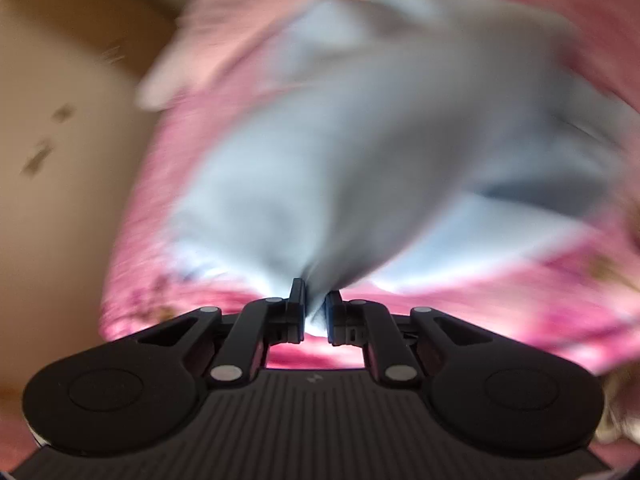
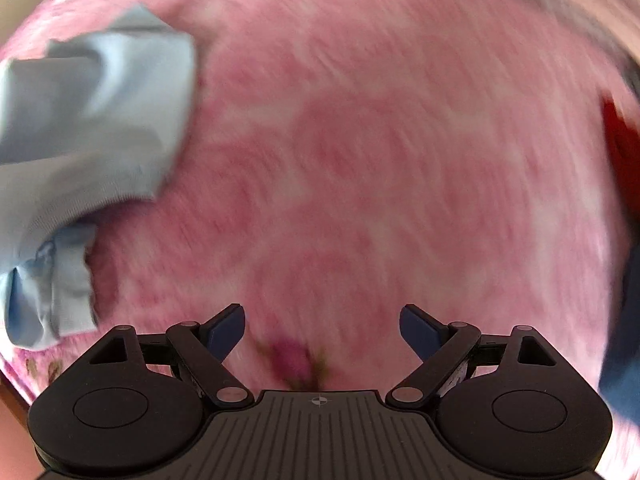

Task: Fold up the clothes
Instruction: 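Grasp the sweatshirt with the right gripper while the left gripper lifts and shakes it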

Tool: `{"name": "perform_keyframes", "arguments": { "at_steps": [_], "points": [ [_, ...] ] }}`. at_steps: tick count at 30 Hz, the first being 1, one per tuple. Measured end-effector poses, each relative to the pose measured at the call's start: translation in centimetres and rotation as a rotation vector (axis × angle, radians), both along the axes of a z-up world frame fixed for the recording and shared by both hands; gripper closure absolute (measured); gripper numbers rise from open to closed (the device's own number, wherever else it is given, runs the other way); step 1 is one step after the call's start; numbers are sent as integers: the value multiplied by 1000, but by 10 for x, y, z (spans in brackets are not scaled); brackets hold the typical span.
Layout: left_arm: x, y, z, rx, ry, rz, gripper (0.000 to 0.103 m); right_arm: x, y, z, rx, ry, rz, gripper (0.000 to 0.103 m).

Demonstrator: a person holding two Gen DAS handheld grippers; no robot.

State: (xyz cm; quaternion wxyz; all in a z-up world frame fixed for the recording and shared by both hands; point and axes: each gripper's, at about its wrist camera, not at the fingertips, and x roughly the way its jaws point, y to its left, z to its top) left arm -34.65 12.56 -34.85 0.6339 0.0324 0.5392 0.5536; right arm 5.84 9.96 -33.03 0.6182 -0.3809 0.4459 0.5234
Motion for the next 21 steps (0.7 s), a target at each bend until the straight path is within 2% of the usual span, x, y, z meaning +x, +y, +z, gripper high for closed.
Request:
{"name": "perform_keyframes", "arguments": {
  "at_steps": [2, 5, 7, 10, 15, 17, 19, 21],
  "points": [
    [-27, 25, 21, 52, -25, 45, 94, -12, 12, 0, 80, -57, 117, 15],
    [-57, 65, 32, 103, -34, 90, 94, -39, 32, -9, 203, -188, 344, 15],
    [-70, 90, 31, 105, -59, 119, 94, -57, 47, -21, 258, -290, 499, 15],
    [-87, 114, 24, 84, -90, 144, 94, -81, 69, -36, 320, -370, 678, 15],
    [-92, 129, 16, 41, -95, 83, 94, -128, 88, -60, 409, -504, 945, 18],
    [-97, 141, 15, 29, -109, 63, 94, -143, 93, -65, 430, -520, 1010, 42],
    [-102, 153, 17, 26, -120, 47, 94, -154, 99, -64, 406, -503, 1051, 98],
    [-106, 162, 23, 29, -138, 37, 94, -158, 103, -53, 401, -460, 1028, 98]
  ]
}}
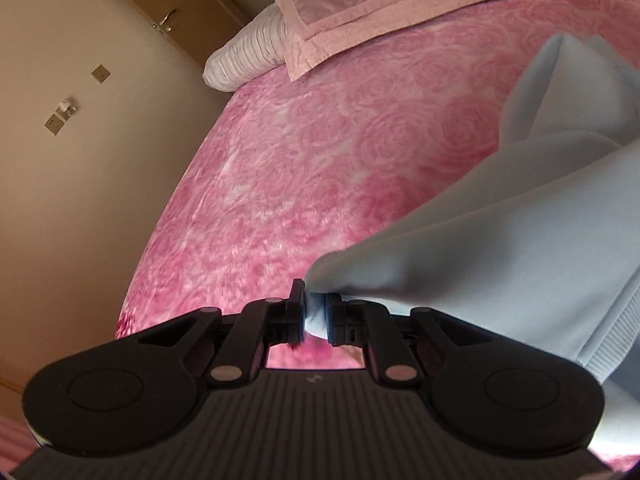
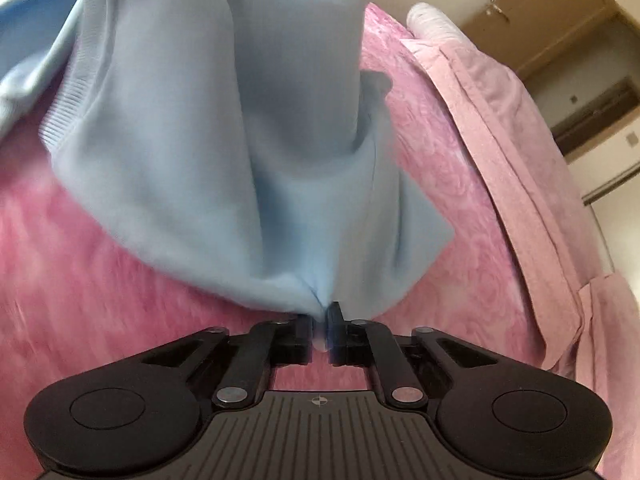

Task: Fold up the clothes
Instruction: 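Grasp the sweatshirt with the right gripper while the left gripper lifts and shakes it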

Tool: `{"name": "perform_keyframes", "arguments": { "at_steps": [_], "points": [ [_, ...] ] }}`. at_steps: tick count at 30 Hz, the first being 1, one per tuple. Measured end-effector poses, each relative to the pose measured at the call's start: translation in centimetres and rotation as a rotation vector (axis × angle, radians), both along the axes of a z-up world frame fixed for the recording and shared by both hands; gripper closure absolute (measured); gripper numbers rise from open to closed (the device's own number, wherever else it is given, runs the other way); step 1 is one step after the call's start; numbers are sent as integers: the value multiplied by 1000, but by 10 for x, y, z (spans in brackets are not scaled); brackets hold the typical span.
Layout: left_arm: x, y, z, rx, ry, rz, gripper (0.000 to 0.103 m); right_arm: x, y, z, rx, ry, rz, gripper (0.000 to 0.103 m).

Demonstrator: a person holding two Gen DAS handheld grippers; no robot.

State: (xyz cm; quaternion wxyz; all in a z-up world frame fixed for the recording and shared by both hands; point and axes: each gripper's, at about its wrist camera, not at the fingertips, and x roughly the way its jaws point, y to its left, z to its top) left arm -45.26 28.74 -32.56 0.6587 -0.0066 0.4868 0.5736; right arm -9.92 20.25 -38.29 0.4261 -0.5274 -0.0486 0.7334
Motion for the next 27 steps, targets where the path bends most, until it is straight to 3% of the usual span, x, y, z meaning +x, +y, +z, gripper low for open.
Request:
{"name": "perform_keyframes", "arguments": {
  "at_steps": [5, 7, 11, 16, 20, 24, 27],
  "points": [
    [2, 29, 46, 54, -72, -62, 94, 29, 11, 88, 109, 246, -292, 100],
    [7, 41, 75, 102, -107, -105, 94, 48, 12, 136, 174, 355, -423, 100],
    [17, 63, 141, 209, -200, -200, 94, 71, -2, 228, 350, 471, -586, 100],
    [24, 76, 227, 338, -337, -324, 94, 75, -38, 335, 598, 528, -691, 101],
    [23, 74, 274, 407, -415, -404, 94, 65, -65, 400, 759, 525, -716, 101],
    [16, 65, 289, 389, -484, -450, 94, 57, -86, 429, 835, 486, -751, 101],
    [9, 51, 287, 359, -514, -481, 94, 56, -112, 435, 832, 496, -799, 101]
  ]
}}
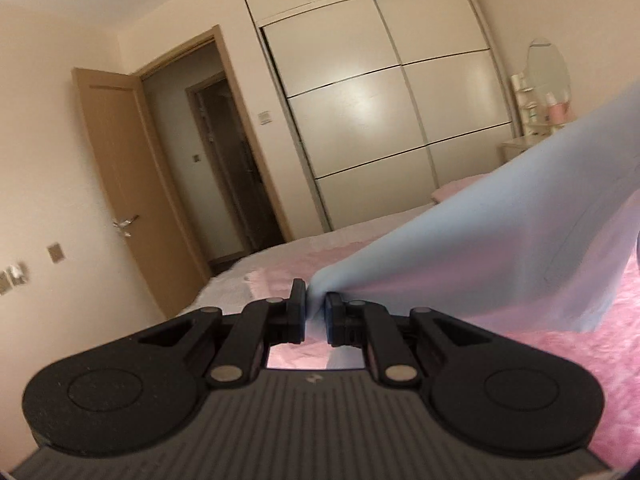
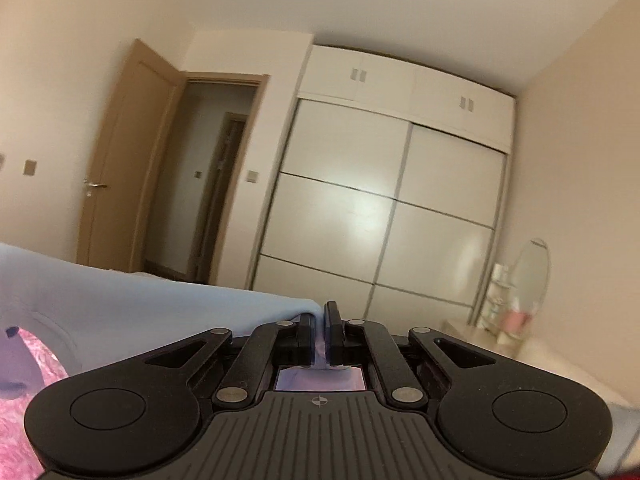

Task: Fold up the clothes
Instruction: 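Grasp the sweatshirt with the right gripper while the left gripper lifts and shakes it, then lay the sweatshirt flat on the bed and open both grippers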

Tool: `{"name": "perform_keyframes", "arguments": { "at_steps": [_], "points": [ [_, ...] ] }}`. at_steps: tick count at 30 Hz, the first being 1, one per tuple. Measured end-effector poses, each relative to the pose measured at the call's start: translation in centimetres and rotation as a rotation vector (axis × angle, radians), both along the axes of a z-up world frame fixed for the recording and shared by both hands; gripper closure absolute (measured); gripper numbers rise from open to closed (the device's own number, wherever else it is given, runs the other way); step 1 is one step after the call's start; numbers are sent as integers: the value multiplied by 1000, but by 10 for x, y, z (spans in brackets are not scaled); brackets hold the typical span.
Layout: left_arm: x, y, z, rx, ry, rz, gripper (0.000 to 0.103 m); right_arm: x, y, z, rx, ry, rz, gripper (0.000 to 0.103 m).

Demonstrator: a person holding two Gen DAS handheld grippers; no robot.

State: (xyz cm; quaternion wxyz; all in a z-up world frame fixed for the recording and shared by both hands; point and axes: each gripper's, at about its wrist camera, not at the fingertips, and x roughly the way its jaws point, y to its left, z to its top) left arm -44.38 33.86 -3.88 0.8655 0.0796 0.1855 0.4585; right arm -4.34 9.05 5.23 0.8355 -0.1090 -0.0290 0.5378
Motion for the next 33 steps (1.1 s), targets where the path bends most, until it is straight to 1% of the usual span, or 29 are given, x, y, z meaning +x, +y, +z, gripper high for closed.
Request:
{"name": "perform_keyframes", "arguments": {
  "at_steps": [4, 6, 8, 12, 15, 18, 19, 20, 21, 22, 23, 24, 25, 27, 29, 33],
  "points": [
    [-9, -17, -3, -64, -9, -52, 94, -6, -35, 2, -43, 17, -54, 101],
    [-12, -25, 1, -86, -6, -78, 94, -8, -51, 4, -63, 19, -82, 101],
    [-13, -28, 11, -90, -4, -108, 94, -9, -61, 12, -63, 11, -103, 100],
    [0, -20, 36, -87, -18, -155, 94, 0, -60, 28, -44, -27, -137, 100],
    [17, -10, 51, -82, -39, -183, 94, 18, -46, 36, -24, -13, -158, 100],
    [53, 14, 44, -108, -24, -192, 94, 47, -21, 31, -64, 7, -182, 100],
    [69, 26, 36, -128, -13, -188, 94, 61, -8, 24, -93, 28, -186, 100],
    [86, 40, 26, -174, -5, -184, 90, 76, 6, 15, -134, 60, -195, 100],
    [105, 58, 13, -243, 7, -172, 87, 92, 21, 6, -181, 95, -201, 100],
    [125, 79, -4, -311, 21, -128, 79, 110, 40, -8, -250, 145, -195, 99],
    [145, 99, -23, -370, 41, -75, 69, 130, 61, -28, -341, 204, -194, 96],
    [159, 115, -41, -416, 65, -28, 69, 151, 82, -50, -436, 267, -196, 69],
    [170, 128, -58, -456, 89, 18, 70, 170, 99, -74, -523, 333, -208, 48],
    [189, 146, -90, -530, 132, 96, 70, 195, 116, -113, -584, 414, -226, 46],
    [199, 147, -115, -590, 164, 142, 70, 207, 114, -138, -603, 487, -231, 46],
    [187, 121, -152, -692, 216, 168, 69, 215, 70, -182, -633, 657, -227, 46]
  ]
}}
